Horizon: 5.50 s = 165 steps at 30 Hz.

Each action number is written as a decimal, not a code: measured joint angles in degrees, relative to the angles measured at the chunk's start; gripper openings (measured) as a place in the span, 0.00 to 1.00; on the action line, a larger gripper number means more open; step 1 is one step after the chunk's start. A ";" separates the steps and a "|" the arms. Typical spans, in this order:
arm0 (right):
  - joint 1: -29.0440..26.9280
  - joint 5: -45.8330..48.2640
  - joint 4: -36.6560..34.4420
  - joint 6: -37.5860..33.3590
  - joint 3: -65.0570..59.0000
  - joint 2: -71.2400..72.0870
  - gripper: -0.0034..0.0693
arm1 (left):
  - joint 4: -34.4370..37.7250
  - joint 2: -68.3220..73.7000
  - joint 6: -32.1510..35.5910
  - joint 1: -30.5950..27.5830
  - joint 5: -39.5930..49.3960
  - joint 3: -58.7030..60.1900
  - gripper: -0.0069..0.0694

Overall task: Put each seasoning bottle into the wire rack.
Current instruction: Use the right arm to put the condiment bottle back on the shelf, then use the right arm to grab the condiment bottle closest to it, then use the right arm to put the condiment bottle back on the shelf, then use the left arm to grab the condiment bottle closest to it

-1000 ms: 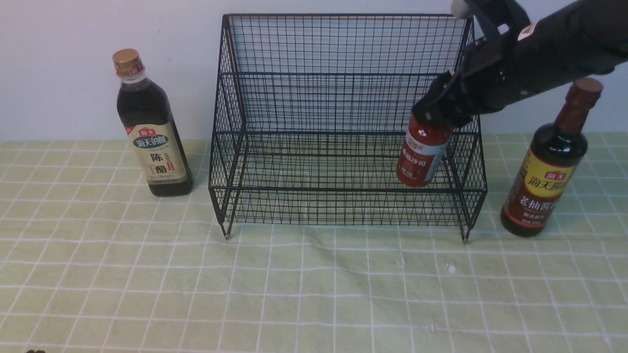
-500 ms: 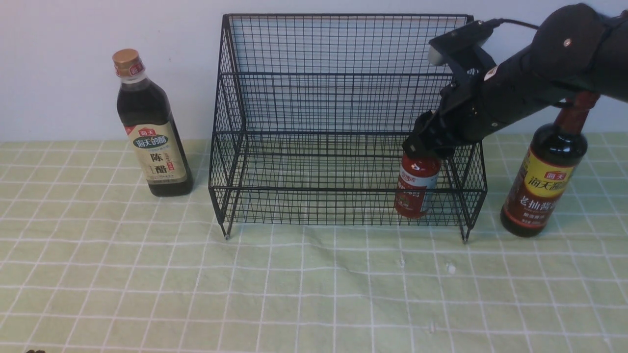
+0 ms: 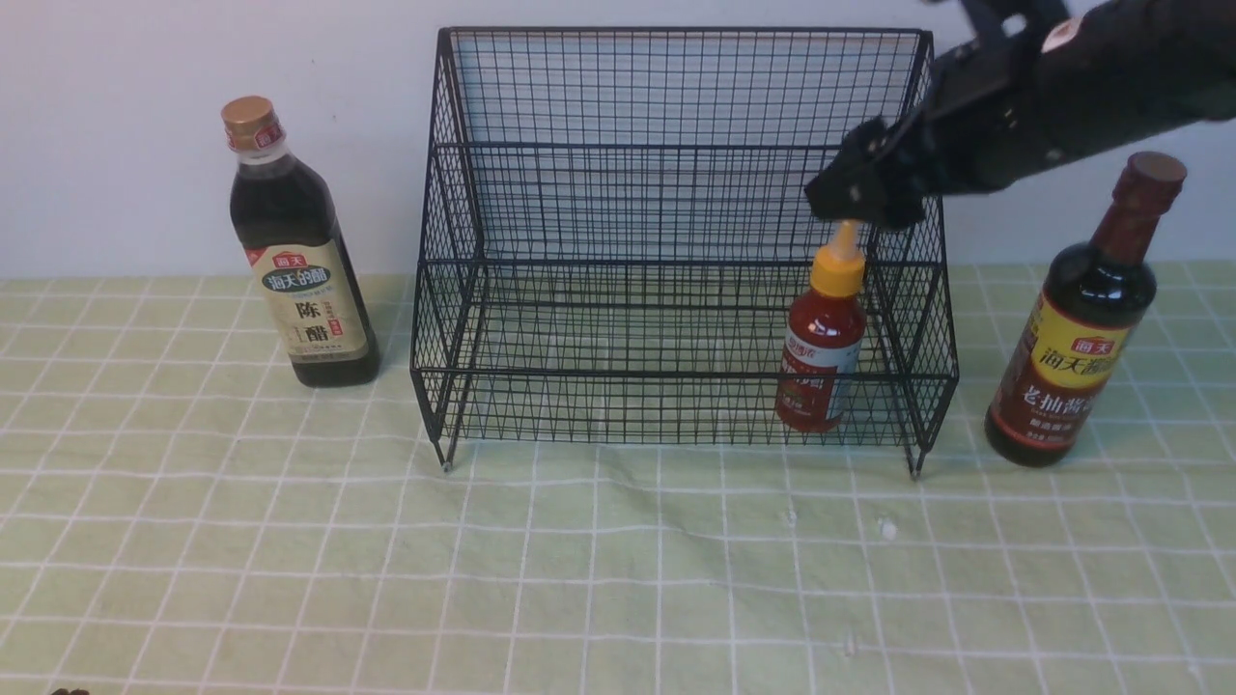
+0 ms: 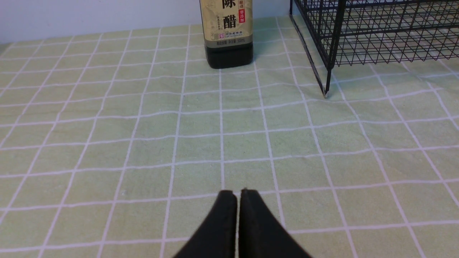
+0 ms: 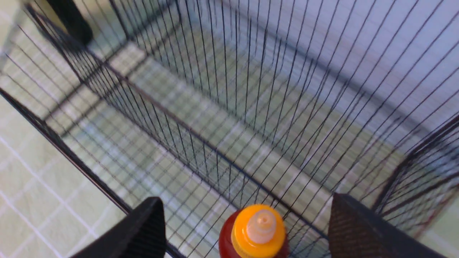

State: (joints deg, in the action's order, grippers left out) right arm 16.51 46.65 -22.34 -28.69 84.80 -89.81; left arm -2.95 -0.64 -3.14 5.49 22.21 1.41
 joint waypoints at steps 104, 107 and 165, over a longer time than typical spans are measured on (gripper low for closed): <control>-4.70 -9.52 -1.61 7.13 22.29 -10.67 0.42 | 0.00 0.00 0.00 0.00 0.00 0.00 0.08; -4.70 -9.92 -1.57 6.81 22.36 -12.90 0.42 | 0.00 0.00 0.00 0.00 0.00 0.00 0.08; -4.65 10.69 19.44 29.23 -4.47 57.05 0.03 | -0.01 0.00 0.00 0.00 0.00 0.00 0.08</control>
State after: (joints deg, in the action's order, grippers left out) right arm 11.86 57.34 -2.91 0.54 80.33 -32.77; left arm -2.96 -0.64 -3.14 5.49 22.21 1.41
